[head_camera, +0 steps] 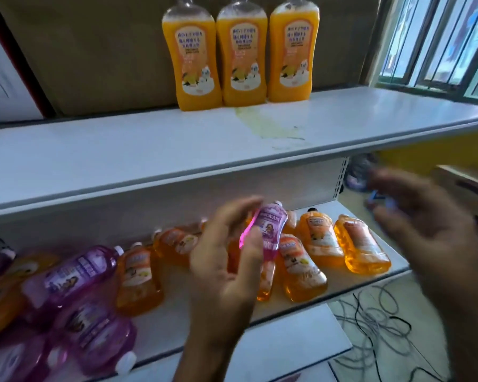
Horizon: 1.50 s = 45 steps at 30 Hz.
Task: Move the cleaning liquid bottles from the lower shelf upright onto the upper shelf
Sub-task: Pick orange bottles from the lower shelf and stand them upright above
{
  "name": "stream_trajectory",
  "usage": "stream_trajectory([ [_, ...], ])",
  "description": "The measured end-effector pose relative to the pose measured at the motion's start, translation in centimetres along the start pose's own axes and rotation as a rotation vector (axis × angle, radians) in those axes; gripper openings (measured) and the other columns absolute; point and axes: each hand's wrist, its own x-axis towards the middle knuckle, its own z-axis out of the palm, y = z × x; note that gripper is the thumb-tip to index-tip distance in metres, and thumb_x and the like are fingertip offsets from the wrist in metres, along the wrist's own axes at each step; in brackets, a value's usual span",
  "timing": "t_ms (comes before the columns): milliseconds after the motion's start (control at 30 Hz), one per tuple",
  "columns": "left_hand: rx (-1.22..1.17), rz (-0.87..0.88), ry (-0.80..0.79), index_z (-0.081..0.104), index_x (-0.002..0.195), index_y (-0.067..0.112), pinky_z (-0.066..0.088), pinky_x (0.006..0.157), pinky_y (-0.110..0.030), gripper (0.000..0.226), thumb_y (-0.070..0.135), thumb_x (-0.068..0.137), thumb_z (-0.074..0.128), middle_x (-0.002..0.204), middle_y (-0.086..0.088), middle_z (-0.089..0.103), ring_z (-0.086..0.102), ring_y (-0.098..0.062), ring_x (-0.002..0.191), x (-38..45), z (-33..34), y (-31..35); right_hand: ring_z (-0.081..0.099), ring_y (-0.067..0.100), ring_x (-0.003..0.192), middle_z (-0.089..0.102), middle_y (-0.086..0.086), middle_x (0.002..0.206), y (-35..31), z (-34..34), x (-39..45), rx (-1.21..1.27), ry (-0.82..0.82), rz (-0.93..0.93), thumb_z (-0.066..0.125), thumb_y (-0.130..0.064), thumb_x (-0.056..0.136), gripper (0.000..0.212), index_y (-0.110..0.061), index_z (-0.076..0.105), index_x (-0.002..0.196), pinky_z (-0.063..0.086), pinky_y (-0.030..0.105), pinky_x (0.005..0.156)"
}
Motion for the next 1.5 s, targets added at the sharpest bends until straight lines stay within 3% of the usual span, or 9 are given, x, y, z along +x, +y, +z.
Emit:
stream_trajectory([
  [133,0.102,-0.602,-0.238,0.048,0.126,0.057,0.05,0.101,-0.028,0.038,0.05,0.091,0.059,0.126,0.028,0.057,0.055,0.002,0.121,-5.9,3.1,-5.9,0.057,0.002,0.123,0.061,-0.023,0.13,7.4,2.4,-4.8,-0.004,-0.175,0.459,0.073,-0.052,0.08,0.048,-0.053,0.056,0.124,0.055,0.018,0.085],
  [300,0.349,-0.699,-0.375,0.041,0.137,0.046,0.037,0.113,-0.025,0.05,0.027,0.096,0.062,0.144,0.022,0.042,0.04,-0.006,0.137,-10.6,6.7,-10.8,0.056,0.013,0.122,0.05,-0.013,0.142,14.2,5.3,-3.3,-0.312,-0.476,0.625,0.063,-0.045,0.091,0.054,-0.058,0.035,0.135,0.054,0.016,0.084],
  [400,0.487,-0.678,-0.429,0.026,0.152,0.036,0.031,0.113,-0.023,0.066,0.03,0.096,0.06,0.156,0.014,0.032,0.032,-0.009,0.143,-11.5,8.1,-11.7,0.045,0.024,0.138,0.042,-0.003,0.154,16.3,6.1,-1.9,-0.519,-0.611,0.578,0.06,-0.05,0.092,0.067,-0.041,0.028,0.151,0.045,0.038,0.105],
  [567,0.339,-0.814,-0.352,0.024,0.152,0.039,0.028,0.113,-0.022,0.068,0.035,0.095,0.062,0.158,0.015,0.028,0.032,-0.005,0.142,-12.6,8.6,-11.0,0.026,0.028,0.149,0.019,-0.001,0.165,15.8,7.0,-1.8,-0.482,-0.694,0.685,0.054,-0.038,0.1,0.067,-0.036,0.017,0.155,0.033,0.046,0.115],
  [700,0.21,-0.924,-0.277,0.029,0.149,0.041,0.045,0.106,-0.023,0.069,0.034,0.092,0.067,0.148,0.014,0.047,0.055,-0.006,0.126,-13.4,7.5,-11.1,0.029,0.029,0.148,0.018,-0.007,0.165,13.9,7.2,-4.0,-0.531,-0.568,0.709,0.055,-0.04,0.099,0.065,-0.041,0.02,0.154,0.037,0.046,0.113],
  [933,0.094,-0.943,-0.278,0.036,0.146,0.041,0.049,0.102,-0.029,0.077,0.047,0.081,0.076,0.143,0.01,0.047,0.049,-0.01,0.127,-14.1,6.4,-11.2,0.045,0.02,0.135,0.039,-0.004,0.154,12.6,7.2,-7.7,-0.284,-0.265,0.775,0.074,-0.039,0.087,0.086,-0.031,0.024,0.155,0.045,0.04,0.107],
  [1133,-0.115,-1.011,-0.312,0.044,0.141,0.04,0.053,0.091,-0.019,0.064,0.035,0.085,0.075,0.137,0.015,0.058,0.06,-0.001,0.117,-13.8,4.6,-9.8,0.069,0.014,0.101,0.056,-0.005,0.135,11.8,6.4,-10.6,-0.011,-0.115,0.836,0.077,-0.028,0.085,0.077,-0.041,0.036,0.148,0.061,0.031,0.076],
  [1333,-0.203,-0.984,-0.283,0.043,0.139,0.045,0.055,0.092,-0.026,0.069,0.031,0.08,0.078,0.132,0.015,0.062,0.063,-0.007,0.117,-13.6,1.9,-7.9,0.072,0.007,0.083,0.061,-0.038,0.108,8.8,6.7,-11.0,-0.069,-0.144,0.687,0.082,-0.026,0.08,0.08,-0.048,0.039,0.143,0.061,0.026,0.069],
  [1500,-0.189,-0.936,-0.269,0.034,0.144,0.052,0.057,0.088,-0.028,0.082,0.036,0.078,0.081,0.135,0.014,0.06,0.063,-0.01,0.119,-13.0,0.4,-5.6,0.06,-0.009,0.105,0.048,-0.036,0.129,6.2,7.8,-9.5,0.05,-0.374,0.56,0.075,-0.019,0.087,0.082,-0.06,0.03,0.142,0.057,0.016,0.071],
])
